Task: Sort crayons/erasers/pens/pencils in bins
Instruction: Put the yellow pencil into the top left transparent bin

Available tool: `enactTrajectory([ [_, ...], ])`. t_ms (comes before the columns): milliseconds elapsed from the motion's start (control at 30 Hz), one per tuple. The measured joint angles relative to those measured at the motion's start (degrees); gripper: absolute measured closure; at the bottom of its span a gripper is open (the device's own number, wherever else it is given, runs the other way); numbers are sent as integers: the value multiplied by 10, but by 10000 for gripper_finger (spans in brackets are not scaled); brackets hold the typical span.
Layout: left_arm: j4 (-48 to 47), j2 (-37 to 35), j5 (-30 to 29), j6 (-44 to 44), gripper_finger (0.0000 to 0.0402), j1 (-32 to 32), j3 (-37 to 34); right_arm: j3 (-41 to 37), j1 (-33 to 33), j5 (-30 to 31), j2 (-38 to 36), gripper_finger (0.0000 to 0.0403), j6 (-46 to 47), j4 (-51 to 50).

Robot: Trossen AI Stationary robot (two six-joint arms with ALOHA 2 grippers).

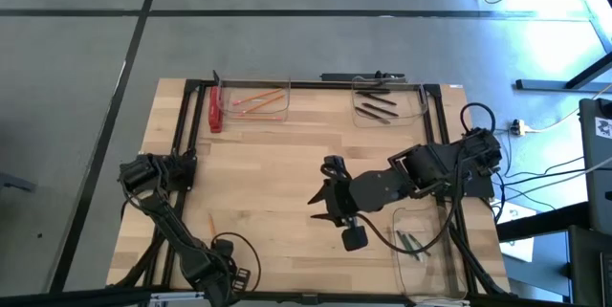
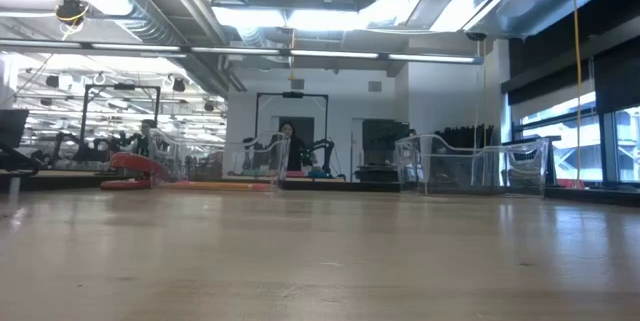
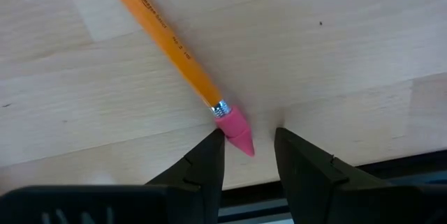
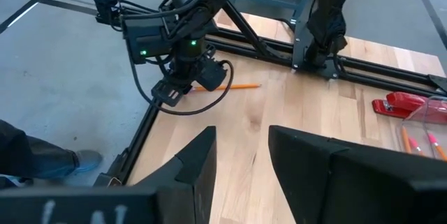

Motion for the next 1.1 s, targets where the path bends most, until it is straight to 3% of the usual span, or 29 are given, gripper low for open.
enactTrajectory([
  [500,-28,2,-10,-12,286,1,0,0,-3,-1,0,269,-14,0],
  [933,-39,2,-12,0,386,1,0,0,-3,-1,0,269,-16,0],
  [1100,-40,2,-13,1,394,1,0,0,-3,-1,0,269,-16,0],
])
